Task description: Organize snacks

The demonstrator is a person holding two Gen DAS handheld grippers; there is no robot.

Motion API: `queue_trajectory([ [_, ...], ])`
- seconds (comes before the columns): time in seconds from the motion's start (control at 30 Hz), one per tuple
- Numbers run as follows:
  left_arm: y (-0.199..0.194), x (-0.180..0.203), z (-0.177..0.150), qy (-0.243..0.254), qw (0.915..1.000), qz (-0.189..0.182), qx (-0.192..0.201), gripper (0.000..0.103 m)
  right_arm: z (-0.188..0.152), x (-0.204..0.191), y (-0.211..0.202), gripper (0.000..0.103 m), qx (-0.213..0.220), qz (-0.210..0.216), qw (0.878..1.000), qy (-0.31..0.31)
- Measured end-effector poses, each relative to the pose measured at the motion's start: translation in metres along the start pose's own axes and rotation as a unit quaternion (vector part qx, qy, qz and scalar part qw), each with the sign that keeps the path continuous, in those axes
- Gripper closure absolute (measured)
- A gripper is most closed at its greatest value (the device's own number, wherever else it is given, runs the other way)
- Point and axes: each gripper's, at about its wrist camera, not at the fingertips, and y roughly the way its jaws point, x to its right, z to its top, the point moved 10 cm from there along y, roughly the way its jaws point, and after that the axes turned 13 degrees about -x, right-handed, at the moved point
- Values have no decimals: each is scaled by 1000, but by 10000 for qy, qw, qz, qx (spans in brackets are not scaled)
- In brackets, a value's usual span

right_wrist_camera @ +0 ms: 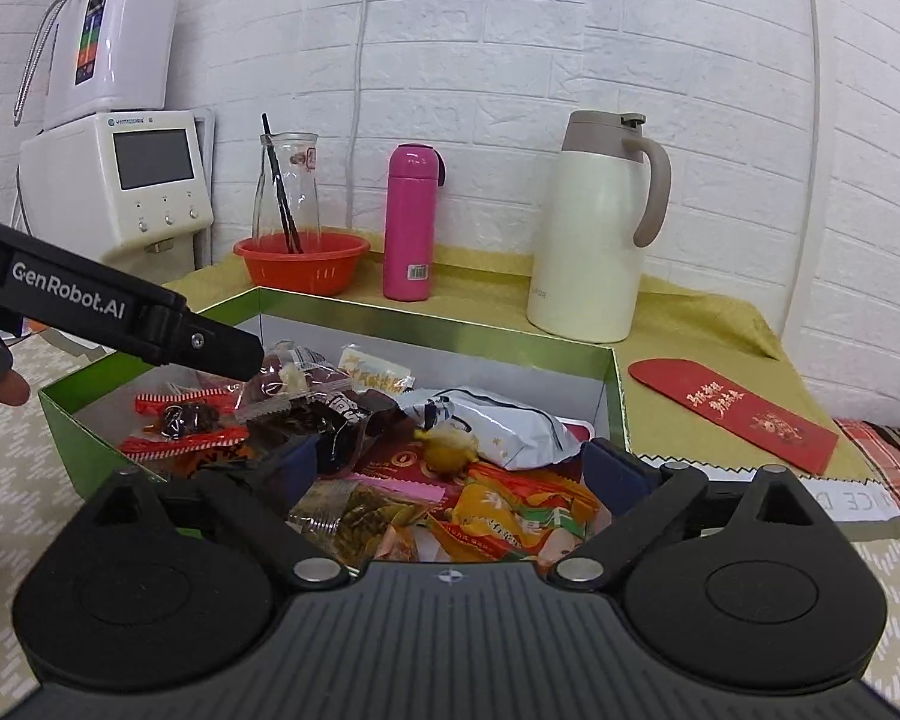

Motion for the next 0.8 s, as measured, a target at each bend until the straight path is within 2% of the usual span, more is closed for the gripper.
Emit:
queue_trajectory([
  [0.27,-43,0,-13,-26,9999,124,71,10,2,-5,-33,0,-21,1,9999,136],
  [0.43,-96,3,-31,39,9979,423,490,10,1,-12,-77,0,-26,-84,9998,153],
  [0.63,-144,6,-70,60,9944,883,577,10,-15,-28,-131,0,-22,-248,9994,230],
  [0.8,-162,9,-109,64,9925,1142,434,10,-42,-36,-157,0,-99,-284,9986,424],
])
